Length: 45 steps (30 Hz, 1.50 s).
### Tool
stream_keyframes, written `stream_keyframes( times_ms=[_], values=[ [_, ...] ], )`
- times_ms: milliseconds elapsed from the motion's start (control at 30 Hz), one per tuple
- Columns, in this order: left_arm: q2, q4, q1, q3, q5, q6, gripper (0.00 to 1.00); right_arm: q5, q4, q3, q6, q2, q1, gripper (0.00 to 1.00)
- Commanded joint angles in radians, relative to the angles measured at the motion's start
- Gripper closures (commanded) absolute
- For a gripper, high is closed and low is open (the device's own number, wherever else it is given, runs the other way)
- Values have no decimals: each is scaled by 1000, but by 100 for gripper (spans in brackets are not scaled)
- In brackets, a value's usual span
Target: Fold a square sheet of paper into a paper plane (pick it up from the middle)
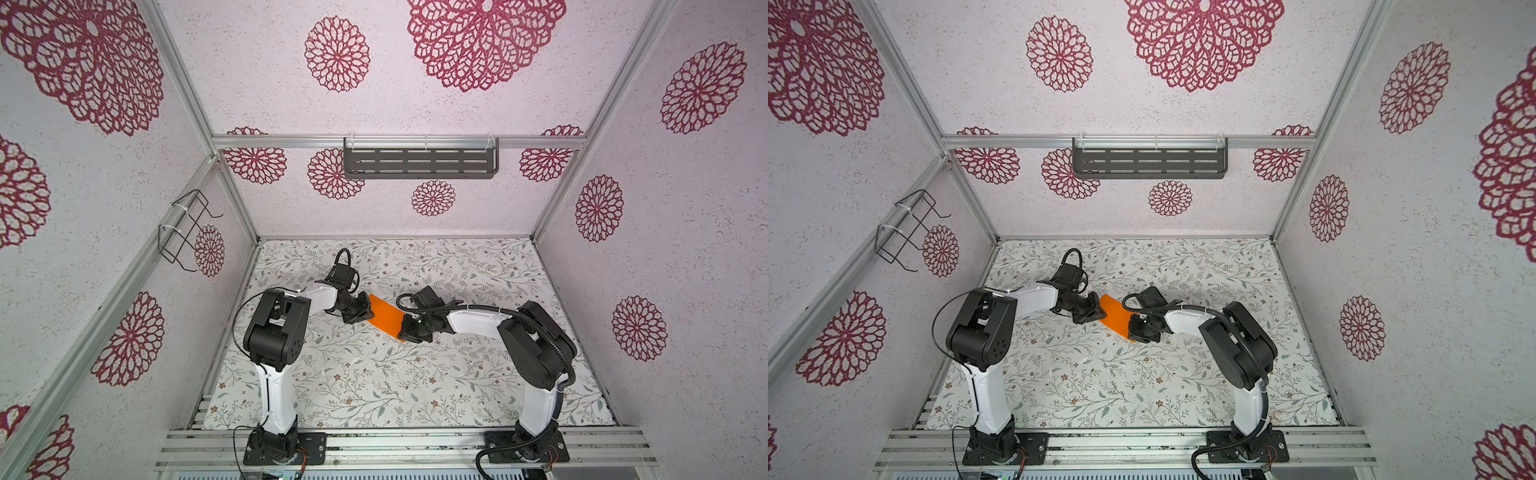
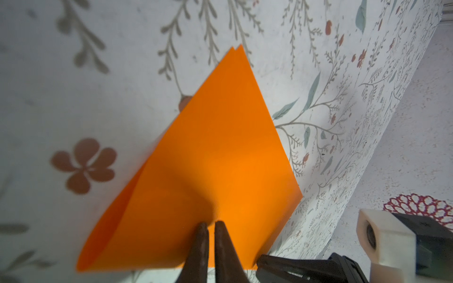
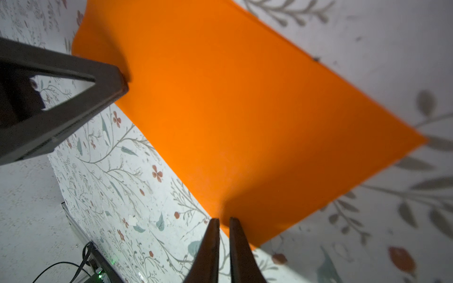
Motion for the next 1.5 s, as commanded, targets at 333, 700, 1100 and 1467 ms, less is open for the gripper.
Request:
stream_keyframes(
  times_ms=[333,700,1100,1467],
  values=[
    [15,-19,10,-3,-15,8,89,-80,50,78,-6,42,3,85],
    [14,-17,7,-3,-13,8,89,-49,-10,27,-11,34,2,85],
    [13,-19,8,4,-9,12,89,-18,-51,-32,-35,-55,-6,85],
    [3,-17,4,33,32,22,88,-42,40,89,-36,24,-4,84]
  ],
)
